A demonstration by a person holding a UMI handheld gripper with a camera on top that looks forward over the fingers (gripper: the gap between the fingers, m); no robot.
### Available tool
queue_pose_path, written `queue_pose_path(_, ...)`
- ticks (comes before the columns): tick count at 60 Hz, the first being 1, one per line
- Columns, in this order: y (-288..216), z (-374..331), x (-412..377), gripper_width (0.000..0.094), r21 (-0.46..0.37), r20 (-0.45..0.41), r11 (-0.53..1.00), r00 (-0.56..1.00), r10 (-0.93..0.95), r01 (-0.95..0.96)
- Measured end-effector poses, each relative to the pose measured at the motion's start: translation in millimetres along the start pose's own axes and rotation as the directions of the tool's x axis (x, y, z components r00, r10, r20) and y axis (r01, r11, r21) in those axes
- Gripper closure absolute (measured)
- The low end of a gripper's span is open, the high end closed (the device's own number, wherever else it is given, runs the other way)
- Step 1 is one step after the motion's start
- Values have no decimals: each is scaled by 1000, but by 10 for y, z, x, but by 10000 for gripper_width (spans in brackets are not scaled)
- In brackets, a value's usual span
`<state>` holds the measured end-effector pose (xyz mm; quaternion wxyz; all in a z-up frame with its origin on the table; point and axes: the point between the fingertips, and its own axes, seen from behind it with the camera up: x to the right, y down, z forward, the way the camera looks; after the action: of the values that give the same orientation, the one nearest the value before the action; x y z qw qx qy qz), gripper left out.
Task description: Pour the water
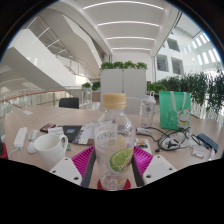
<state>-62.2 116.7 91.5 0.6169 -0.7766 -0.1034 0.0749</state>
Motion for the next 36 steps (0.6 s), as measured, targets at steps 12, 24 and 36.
queue_pose_path(12,-205,-744,-128,95,-69,-11,997,999,35,-35)
queue_pose_path(24,-617,-1837,-429,97,-73,-69,996,997,37,-42)
queue_pose_path(36,-1031,-2915,-1027,89,-66,-95,998,995,-7,0)
